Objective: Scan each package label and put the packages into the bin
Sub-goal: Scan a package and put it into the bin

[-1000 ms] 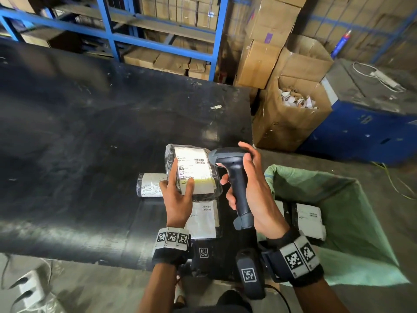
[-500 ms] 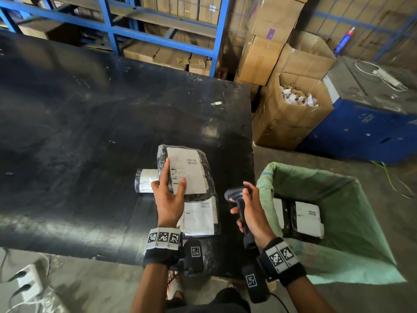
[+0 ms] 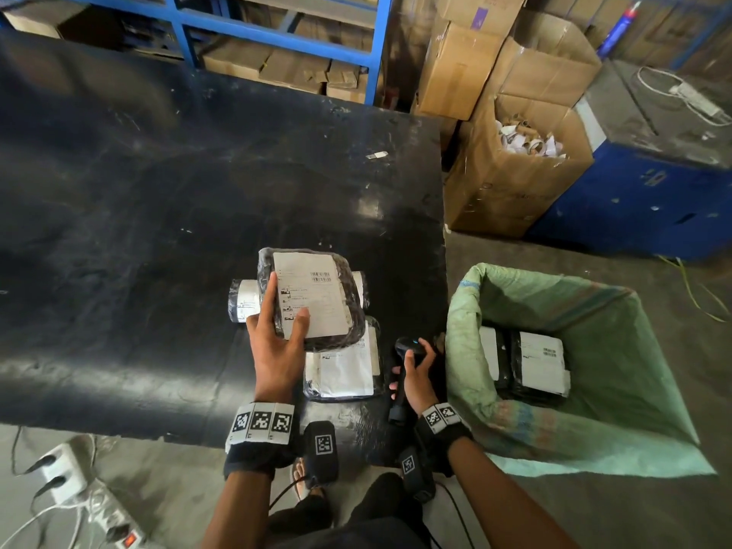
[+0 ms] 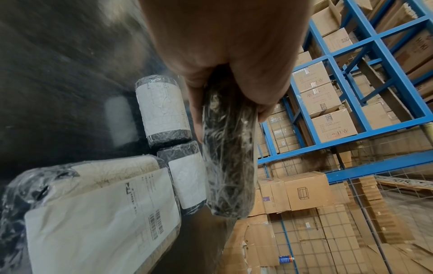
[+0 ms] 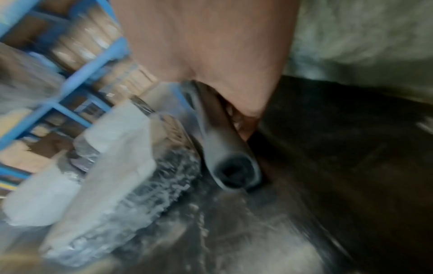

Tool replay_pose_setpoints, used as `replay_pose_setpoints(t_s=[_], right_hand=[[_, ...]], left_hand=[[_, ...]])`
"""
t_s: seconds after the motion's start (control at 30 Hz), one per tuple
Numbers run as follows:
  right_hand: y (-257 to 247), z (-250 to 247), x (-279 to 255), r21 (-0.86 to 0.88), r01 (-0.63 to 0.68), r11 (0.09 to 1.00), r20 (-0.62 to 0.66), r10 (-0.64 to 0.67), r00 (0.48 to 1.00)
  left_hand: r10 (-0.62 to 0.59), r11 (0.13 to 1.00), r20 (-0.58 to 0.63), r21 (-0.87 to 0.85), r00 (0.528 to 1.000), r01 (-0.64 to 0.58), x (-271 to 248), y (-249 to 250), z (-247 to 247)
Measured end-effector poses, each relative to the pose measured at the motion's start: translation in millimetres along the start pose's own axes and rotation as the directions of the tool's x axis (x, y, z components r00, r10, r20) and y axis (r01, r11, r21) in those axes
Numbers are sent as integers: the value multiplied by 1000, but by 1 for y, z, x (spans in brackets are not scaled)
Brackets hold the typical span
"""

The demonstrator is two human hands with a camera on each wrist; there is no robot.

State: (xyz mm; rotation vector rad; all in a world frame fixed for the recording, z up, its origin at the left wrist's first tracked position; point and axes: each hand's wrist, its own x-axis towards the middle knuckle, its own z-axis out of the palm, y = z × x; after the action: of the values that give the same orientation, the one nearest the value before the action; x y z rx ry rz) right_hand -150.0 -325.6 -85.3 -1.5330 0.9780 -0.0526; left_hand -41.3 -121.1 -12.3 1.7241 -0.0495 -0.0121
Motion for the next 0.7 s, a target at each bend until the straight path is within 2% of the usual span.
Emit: replay_pose_setpoints(t_s=[0.07,0.17,0.23,0.3,0.43,0.6,0.7], right_hand=[[1,1,-1,-21,15,1000,-29,-15,999],[0,-8,-1,-198,30,980,-67,-44,997],[-4,-19,-4,-375,5,927,-58,-28,998],[-18,-29,-10,-427,85,900,-5,-96,995],[-68,-50,-19,-271,290,918,70,-282,957],[-120,-86,-18,-70,404,912,78,-399,914],[-135,-114,-20,8,414,910,123,-412,903]], left_hand=[[-4,1000,10,-2,1000,4,1,-1,2],[-20,1000,40,-23,999,21,4,-1,8],[-24,999,69,-37,997,27,4,4,15],[-15,999,100,-47,995,20,5,10,25],[6,993,171,-114,985,13,5,24,55],[87,977,241,-208,967,-37,-5,53,110],[108,976,287,-210,952,-48,-18,64,143]])
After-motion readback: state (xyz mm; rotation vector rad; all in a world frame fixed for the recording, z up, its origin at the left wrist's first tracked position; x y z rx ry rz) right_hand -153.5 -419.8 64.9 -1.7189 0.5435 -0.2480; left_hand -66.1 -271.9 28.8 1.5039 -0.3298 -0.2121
